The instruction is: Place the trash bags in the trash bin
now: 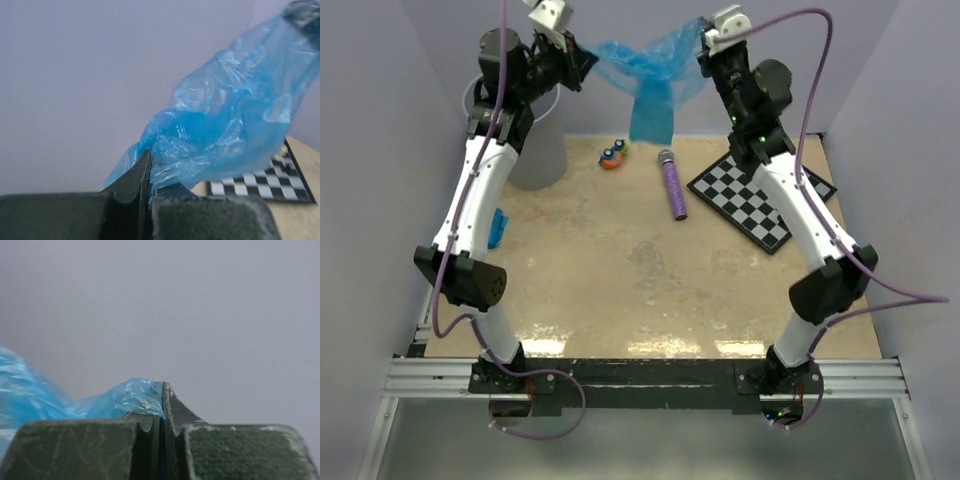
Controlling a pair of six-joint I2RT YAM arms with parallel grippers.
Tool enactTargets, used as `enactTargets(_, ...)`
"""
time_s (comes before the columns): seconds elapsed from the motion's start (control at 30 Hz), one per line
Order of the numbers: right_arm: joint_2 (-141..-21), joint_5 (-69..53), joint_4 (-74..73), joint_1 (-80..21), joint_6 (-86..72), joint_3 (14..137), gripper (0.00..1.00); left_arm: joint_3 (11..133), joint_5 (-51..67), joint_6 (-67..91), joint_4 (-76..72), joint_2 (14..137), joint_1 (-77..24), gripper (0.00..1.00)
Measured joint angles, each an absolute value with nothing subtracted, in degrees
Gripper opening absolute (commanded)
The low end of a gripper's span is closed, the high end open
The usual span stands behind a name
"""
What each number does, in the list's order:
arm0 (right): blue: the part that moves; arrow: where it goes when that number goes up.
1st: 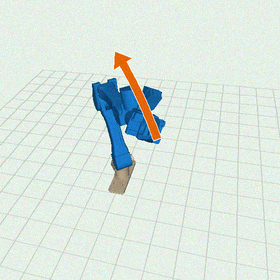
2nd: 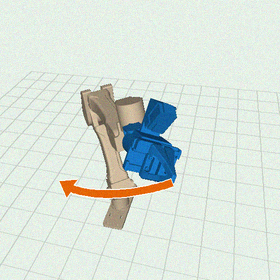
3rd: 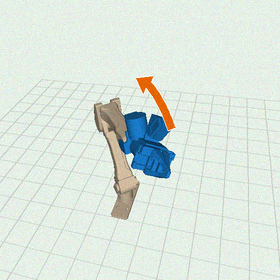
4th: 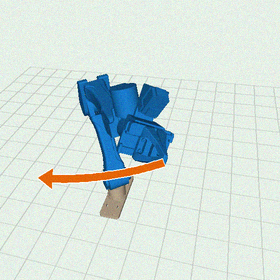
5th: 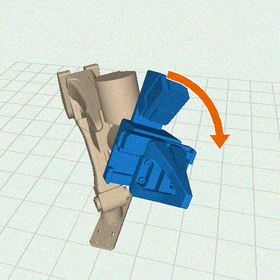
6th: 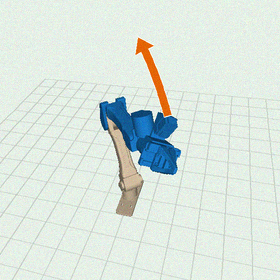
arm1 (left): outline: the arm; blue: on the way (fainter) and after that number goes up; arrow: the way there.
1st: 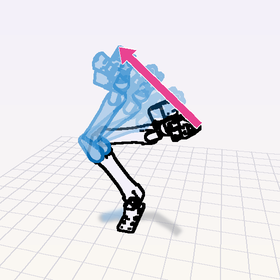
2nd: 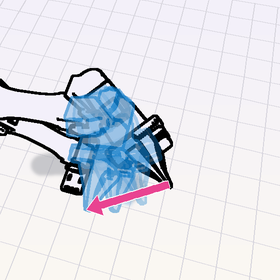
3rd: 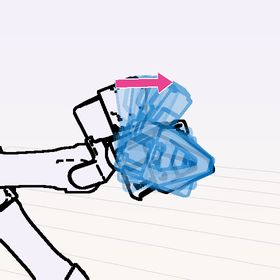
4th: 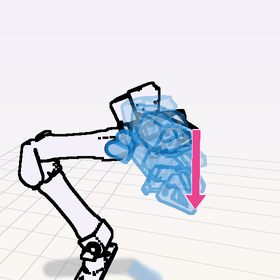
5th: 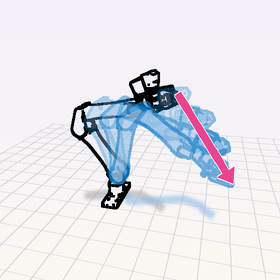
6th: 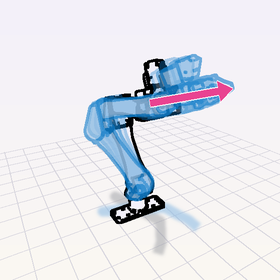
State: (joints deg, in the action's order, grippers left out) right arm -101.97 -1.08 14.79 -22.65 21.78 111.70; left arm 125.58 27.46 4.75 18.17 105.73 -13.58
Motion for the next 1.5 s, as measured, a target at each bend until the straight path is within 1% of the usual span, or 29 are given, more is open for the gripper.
enactTargets(0.07,-95.9,-2.0,23.9,-25.9,23.8,106.4,0.00,121.7,25.6,2.8,9.2,101.0,-14.5,0.00)
enactTargets(0.1,-91.8,-2.7,28.5,-28.3,25.7,102.5,0.00,118.3,24.0,0.5,4.7,97.9,-14.9,0.00)
enactTargets(0.13,-88.5,-3.6,31.8,-30.7,27.8,99.2,0.00,112.9,21.3,-3.3,-1.3,93.5,-17.8,0.00)
enactTargets(0.17,-83.2,-5.1,36.9,-34.8,31.4,93.6,0.00,106.5,18.9,-8.1,-7.4,88.5,-20.9,0.00)
enactTargets(0.23,-75.0,-7.9,42.2,-40.3,37.0,84.0,0.00,93.1,16.3,-17.4,-18.9,79.0,-28.8,0.00)
enactTargets(0.3,-66.6,-10.2,42.7,-42.9,42.2,72.3,0.00,76.0,18.3,-30.0,-27.3,68.0,-38.5,0.00)
enactTargets(0.33,-64.2,-10.4,39.7,-42.7,44.9,68.7,0.00,71.0,20.4,-34.9,-26.3,64.8,-40.4,0.00)
enactTargets(0.37,-62.6,-11.5,31.2,-42.3,50.2,66.7,0.00,67.2,22.7,-43.6,-20.3,61.8,-41.6,0.00)
enactTargets(0.43,-64.8,-13.9,10.7,-41.1,59.7,65.1,0.00,62.2,22.5,-58.5,-2.8,60.2,-43.4,0.00)
enactTargets(0.47,-65.8,-15.2,2.2,-40.6,63.1,62.0,0.00,59.1,20.9,-63.3,5.3,61.3,-44.8,0.00)
enactTargets(0.57,-65.8,-16.7,-20.3,-39.4,67.1,45.4,0.00,48.9,18.2,-68.2,27.0,69.8,-46.8,0.00)
enactTargets(0.6,-61.7,-16.6,-27.7,-38.9,65.8,38.8,0.00,45.7,17.8,-68.0,32.3,71.3,-46.9,0.00)
enactTargets(0.67,-48.2,-16.6,-35.2,-38.9,62.2,33.3,0.00,42.1,18.0,-64.8,38.0,69.1,-46.9,0.00)
enactTargets(0.73,-36.3,-16.7,-31.4,-39.1,57.5,34.3,0.00,41.5,18.7,-58.8,36.8,63.1,-47.0,0.00)
enactTargets(0.8,-32.7,-16.1,-25.0,-39.1,52.3,37.7,0.00,42.5,19.8,-51.1,31.9,58.2,-46.3,0.00)
enactTargets(0.9,-39.2,-13.8,-15.1,-38.8,42.5,42.5,0.00,45.1,22.3,-39.4,25.8,57.8,-42.7,0.00)
enactTargets(1.0,-45.0,-12.5,-9.5,-37.2,34.9,42.2,0.00,46.9,24.5,-28.9,23.1,61.2,-37.9,0.01)
enactTargets(1.03,-46.3,-11.7,-8.6,-36.8,32.9,41.7,0.00,47.6,25.7,-25.8,23.2,62.7,-36.3,0.08)
enactTargets(1.07,-47.3,-11.0,-8.3,-36.4,31.3,41.5,0.00,48.5,27.2,-23.1,23.2,64.3,-34.7,0.11)
enactTargets(1.13,-48.6,-9.1,-6.3,-36.1,28.6,41.5,0.00,50.8,30.5,-21.2,24.2,66.8,-33.3,0.15)
enactTargets(1.23,-50.5,-4.5,-2.5,-35.8,26.0,42.7,0.00,54.9,34.4,-21.9,27.4,68.9,-33.2,0.18)
enactTargets(1.27,-51.5,-3.4,-1.5,-35.4,25.4,43.7,0.00,56.0,35.4,-22.3,28.4,69.2,-33.1,0.18)
enactTargets(1.33,-55.4,-1.1,0.2,-33.8,23.5,48.5,0.00,58.2,37.8,-23.5,30.3,69.4,-32.2,0.13)
enactTargets(1.4,-60.3,0.3,1.4,-32.1,21.2,54.9,0.00,60.2,41.5,-23.2,32.3,69.8,-30.2,0.11)
enactTargets(1.43,-62.8,0.5,1.7,-31.6,20.0,58.2,0.00,61.5,43.8,-22.4,33.1,70.5,-29.0,0.12)
enactTargets(1.47,-64.9,0.6,2.2,-31.1,18.8,60.9,0.00,62.8,46.2,-21.1,33.5,71.7,-27.9,0.17)
enactTargets(1.5,-66.5,0.5,3.0,-30.8,17.9,62.5,0.00,64.4,49.2,-19.4,34.0,73.5,-26.5,0.30)
